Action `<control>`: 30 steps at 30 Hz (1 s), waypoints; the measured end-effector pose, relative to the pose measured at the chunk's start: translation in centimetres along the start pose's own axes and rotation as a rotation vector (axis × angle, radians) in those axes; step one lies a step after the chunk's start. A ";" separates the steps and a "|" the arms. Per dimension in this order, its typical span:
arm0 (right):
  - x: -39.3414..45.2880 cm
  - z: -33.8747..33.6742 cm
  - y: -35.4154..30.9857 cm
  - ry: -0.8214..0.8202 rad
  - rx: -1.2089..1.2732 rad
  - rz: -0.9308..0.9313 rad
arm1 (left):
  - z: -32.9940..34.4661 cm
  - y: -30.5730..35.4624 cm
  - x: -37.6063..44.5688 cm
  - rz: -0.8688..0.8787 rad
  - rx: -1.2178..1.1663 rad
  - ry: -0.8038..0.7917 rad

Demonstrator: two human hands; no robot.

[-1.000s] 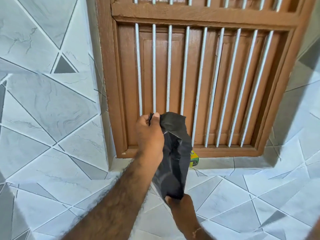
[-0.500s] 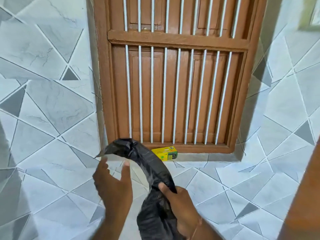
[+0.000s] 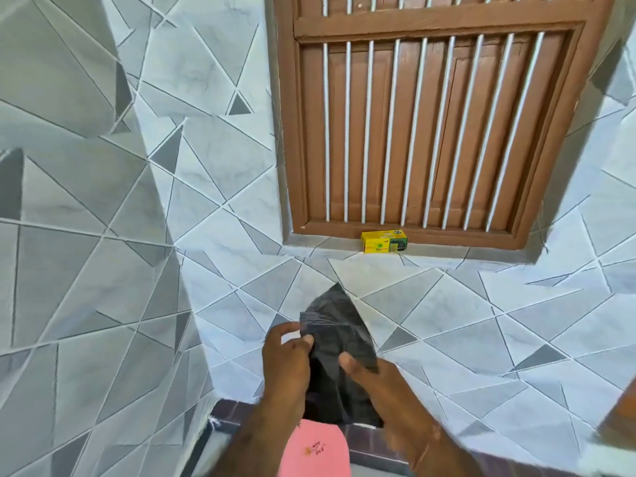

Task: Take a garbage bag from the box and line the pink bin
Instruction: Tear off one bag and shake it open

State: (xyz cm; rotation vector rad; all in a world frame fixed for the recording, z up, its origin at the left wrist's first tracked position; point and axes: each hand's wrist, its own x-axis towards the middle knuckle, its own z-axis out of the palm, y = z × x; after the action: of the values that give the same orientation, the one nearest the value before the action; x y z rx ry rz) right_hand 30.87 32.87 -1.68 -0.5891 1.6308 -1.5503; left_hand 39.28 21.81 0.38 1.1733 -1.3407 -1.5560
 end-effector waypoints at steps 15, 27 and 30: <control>-12.4 12.4 4.9 0.345 0.124 -0.052 | -17.0 -3.8 -10.5 0.505 0.528 -0.589; -18.2 12.5 4.9 0.305 0.235 0.048 | -20.7 -1.3 -12.5 0.080 0.132 -0.327; -19.0 11.8 4.8 0.377 0.245 0.019 | -21.1 -0.7 -13.4 -0.002 0.013 -0.327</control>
State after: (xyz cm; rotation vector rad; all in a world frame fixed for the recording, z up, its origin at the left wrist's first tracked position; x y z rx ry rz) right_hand 52.09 41.34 -1.34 -0.1542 1.6701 -1.8958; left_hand 63.37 28.39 1.31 0.9551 -1.5585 -1.7992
